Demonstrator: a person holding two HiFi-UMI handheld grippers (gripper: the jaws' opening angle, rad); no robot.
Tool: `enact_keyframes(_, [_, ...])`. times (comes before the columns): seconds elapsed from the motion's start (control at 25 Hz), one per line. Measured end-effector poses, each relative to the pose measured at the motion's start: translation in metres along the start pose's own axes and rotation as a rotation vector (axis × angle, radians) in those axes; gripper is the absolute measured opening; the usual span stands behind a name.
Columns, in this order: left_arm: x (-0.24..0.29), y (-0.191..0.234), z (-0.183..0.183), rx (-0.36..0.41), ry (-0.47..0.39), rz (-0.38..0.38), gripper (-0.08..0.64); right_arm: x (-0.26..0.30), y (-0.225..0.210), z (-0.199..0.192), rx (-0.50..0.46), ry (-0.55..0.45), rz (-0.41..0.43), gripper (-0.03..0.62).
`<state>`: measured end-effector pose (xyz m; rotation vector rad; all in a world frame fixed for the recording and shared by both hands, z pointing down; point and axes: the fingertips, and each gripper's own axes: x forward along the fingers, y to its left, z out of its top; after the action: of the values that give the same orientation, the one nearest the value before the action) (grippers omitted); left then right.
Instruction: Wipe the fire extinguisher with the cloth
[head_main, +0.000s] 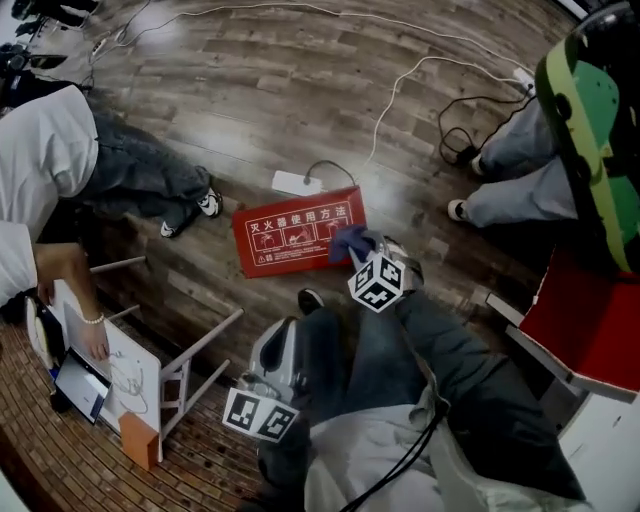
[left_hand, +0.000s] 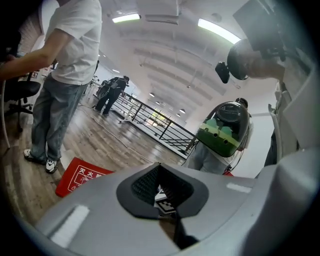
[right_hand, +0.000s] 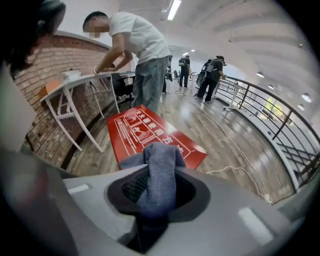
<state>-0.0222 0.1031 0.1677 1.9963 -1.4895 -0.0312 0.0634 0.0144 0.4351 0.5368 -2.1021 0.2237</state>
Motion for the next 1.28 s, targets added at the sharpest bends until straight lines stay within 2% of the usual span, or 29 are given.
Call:
enact_keyframes(0.08, [0.011,0.015,-0.025,-0.019,-0.015,0.014,-0.009,0.043,0.005,-0.005,-0.079,0.02,-0.062,0.083])
enact_keyframes(0.16, [0.016,0.032,-0.048,-0.037,-0.016,0.035,-0.009,0.065,0.026,0.011,-0.146,-0.025,-0.098,0.083])
enact_keyframes(0.28, [0.019,0.059,-0.081,-0.071,0.008,0.083,-0.009,0.076,0.082,0.04,-0.277,-0.074,-0.002,0.083])
enact_keyframes(0.36, [0.028,0.077,-0.102,-0.11,0.021,0.106,-0.009,0.076,0.084,0.042,-0.344,-0.084,0.018,0.083])
enact_keyframes(0.4, [0.03,0.085,-0.11,-0.127,0.026,0.114,-0.009,0.072,0.072,0.038,-0.323,-0.088,0.006,0.083])
enact_keyframes(0.56, [0.025,0.107,-0.13,-0.143,0.049,0.113,-0.009,0.049,-0.004,0.005,-0.087,-0.064,-0.137,0.084])
enact_keyframes(0.64, [0.022,0.12,-0.138,-0.156,0.053,0.119,-0.009,0.044,-0.026,-0.003,-0.012,-0.025,-0.189,0.086])
enact_keyframes(0.72, [0.02,0.134,-0.146,-0.171,0.048,0.127,-0.009,0.048,-0.026,0.006,-0.034,0.018,-0.253,0.084])
enact_keyframes(0.8, [0.018,0.147,-0.153,-0.178,0.05,0.129,-0.009,0.063,-0.002,0.034,-0.131,0.02,-0.28,0.083])
enact_keyframes(0.84, [0.017,0.153,-0.157,-0.179,0.055,0.128,-0.009,0.074,0.02,0.052,-0.172,0.001,-0.243,0.083])
enact_keyframes(0.96, [0.011,0.165,-0.169,-0.178,0.066,0.128,-0.009,0.105,0.108,0.097,-0.268,-0.067,-0.023,0.084])
enact_keyframes(1.04, [0.011,0.174,-0.179,-0.176,0.067,0.118,-0.01,0.111,0.132,0.107,-0.327,-0.102,0.024,0.084])
enact_keyframes(1.16, [0.014,0.184,-0.194,-0.196,0.067,0.076,-0.009,0.099,0.093,0.093,-0.258,-0.169,-0.065,0.084])
enact_keyframes(1.28, [0.005,0.189,-0.204,-0.206,0.075,0.063,-0.009,0.079,0.015,0.063,-0.114,-0.188,-0.238,0.084])
